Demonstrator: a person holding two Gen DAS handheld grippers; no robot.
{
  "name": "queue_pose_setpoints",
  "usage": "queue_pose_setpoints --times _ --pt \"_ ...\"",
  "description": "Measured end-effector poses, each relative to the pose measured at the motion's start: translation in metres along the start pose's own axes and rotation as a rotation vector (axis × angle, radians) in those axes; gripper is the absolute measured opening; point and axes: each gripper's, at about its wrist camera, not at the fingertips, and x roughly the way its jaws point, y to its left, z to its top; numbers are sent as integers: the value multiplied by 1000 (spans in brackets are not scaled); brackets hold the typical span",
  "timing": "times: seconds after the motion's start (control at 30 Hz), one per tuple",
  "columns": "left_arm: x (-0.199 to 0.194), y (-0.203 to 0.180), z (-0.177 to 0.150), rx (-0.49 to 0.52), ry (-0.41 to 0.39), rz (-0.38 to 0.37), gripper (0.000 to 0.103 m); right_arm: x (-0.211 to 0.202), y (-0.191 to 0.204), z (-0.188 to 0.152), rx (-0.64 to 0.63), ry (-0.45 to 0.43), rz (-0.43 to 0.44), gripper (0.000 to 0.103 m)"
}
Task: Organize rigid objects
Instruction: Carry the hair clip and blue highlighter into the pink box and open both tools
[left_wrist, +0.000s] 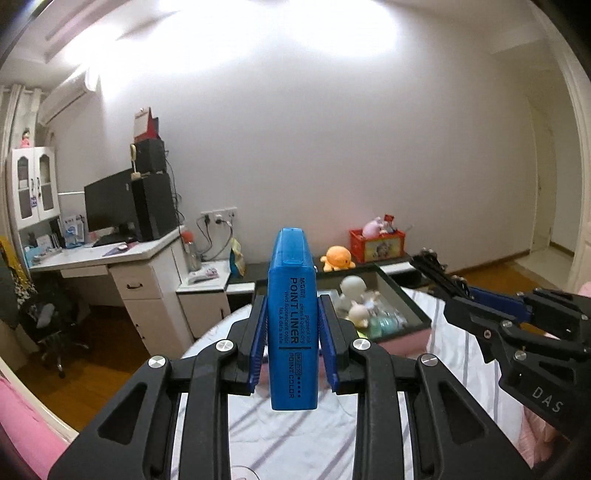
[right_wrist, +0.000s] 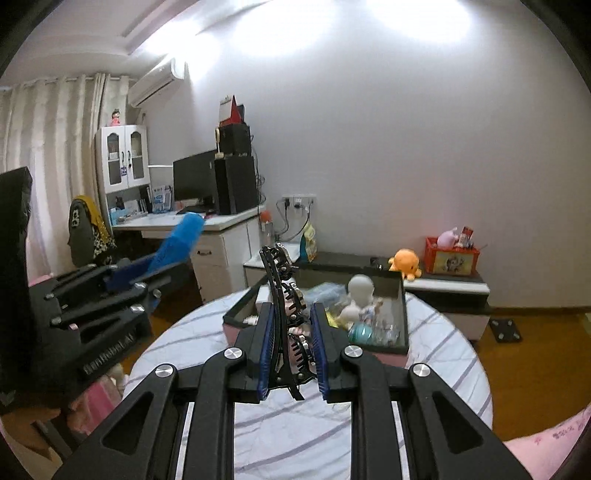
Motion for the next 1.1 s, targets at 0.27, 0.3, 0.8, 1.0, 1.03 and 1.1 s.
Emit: queue_pose_setpoints --times 0.27,0.3,0.8,1.0,1.03,1.1 --pt "15 4 13 18 -11 -5 27 11 -6 14 -5 -12 -12 20" --pt "18 3 15 23 -11 -6 27 14 -7 16 -5 -13 -17 20" --pt "165 7 44 60 150 -73 27 127 -51 51 -35 117 -33 20" --pt "243 11 36 70 291 -101 27 197 -65 54 -15 232 7 20" --pt "254 11 32 70 321 -112 27 212 -67 54 -9 258 18 20" --pt "273 9 26 100 366 -89 27 232 -70 53 -3 300 26 20"
